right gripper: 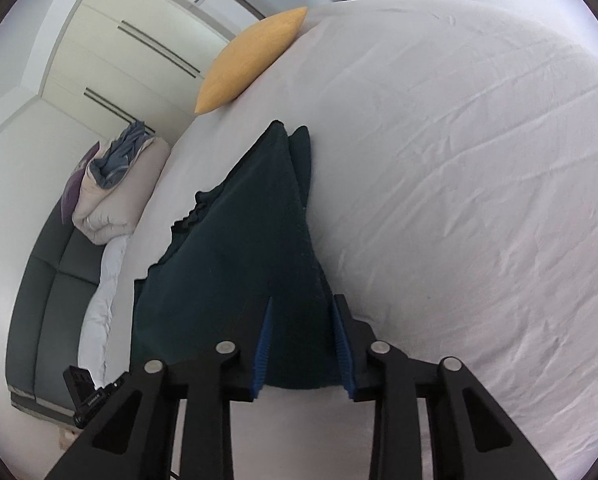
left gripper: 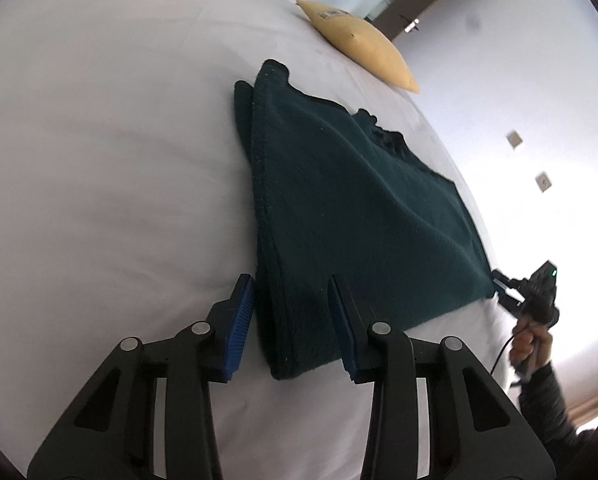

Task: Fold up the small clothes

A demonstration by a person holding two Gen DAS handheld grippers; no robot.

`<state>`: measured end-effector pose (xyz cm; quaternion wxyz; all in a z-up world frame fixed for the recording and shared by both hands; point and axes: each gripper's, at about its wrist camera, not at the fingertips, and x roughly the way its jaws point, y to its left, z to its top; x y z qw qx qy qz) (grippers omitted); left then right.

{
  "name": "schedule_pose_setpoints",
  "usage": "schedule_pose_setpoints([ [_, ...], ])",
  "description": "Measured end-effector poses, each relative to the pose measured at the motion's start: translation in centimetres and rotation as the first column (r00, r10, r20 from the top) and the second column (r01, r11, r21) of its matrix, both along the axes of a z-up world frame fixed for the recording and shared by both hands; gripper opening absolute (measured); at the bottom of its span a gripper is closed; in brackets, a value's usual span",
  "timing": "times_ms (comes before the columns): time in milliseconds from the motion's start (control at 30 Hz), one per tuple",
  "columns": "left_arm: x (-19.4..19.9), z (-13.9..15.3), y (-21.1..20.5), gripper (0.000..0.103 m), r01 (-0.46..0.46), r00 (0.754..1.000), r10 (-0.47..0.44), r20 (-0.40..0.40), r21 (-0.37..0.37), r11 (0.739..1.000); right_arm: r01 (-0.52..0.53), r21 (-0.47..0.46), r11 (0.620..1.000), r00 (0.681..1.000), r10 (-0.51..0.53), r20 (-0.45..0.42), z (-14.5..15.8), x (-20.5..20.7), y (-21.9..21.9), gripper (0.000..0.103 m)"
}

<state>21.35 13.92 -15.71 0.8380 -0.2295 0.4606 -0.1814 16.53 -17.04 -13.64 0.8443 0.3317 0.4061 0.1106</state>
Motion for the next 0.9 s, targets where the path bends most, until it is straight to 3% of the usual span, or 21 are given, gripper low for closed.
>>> schedule_pose_setpoints([
  [100, 0.2, -0.2, 0.0, 0.036, 0.002, 1.000, -0.002, 0.002, 0.020, 1.000, -0.017, -0.024, 1.000, 1.000, 0.017, -0.003, 0.2, -0.1, 0.1, 0.029],
  [267, 0.8, -0.7, -0.6, 0.032, 0.048, 0.998, -0.043, -0.054, 0.083, 0.995, -0.043, -0.070, 0.997, 0.998, 0.039, -0.053, -0.3, 0.5, 0.4, 0.014],
  [400, 1.1, -0.7, -0.5, 0.008, 0.057, 0.997, -0.051, -0.066, 0.090, 0.994, -0.059, -0.113, 0.992, 0.997, 0.053, -0.057, 0.1, 0.4, 0.7, 0.008],
  [567, 0.6, -0.1, -1.6, 0.007, 0.080, 0.997, -0.074, -0.038, 0.196, 0.977, -0.082, -0.173, 0.981, 0.995, 0.072, -0.064, 0.7, -0.1, 1.1, 0.006],
  [767, -0.3, 0.3, -1.2, 0.006, 0.094, 0.996, -0.090, -0.025, 0.208, 0.974, -0.090, -0.212, 0.973, 0.994, 0.074, -0.082, 0.8, -1.5, 0.5, 0.005],
  [900, -0.4, -0.3, -0.8, 0.006, 0.088, 0.996, -0.084, -0.032, 0.198, 0.976, -0.054, -0.160, 0.986, 0.994, 0.038, -0.103, -0.9, -0.8, -0.7, 0.005],
])
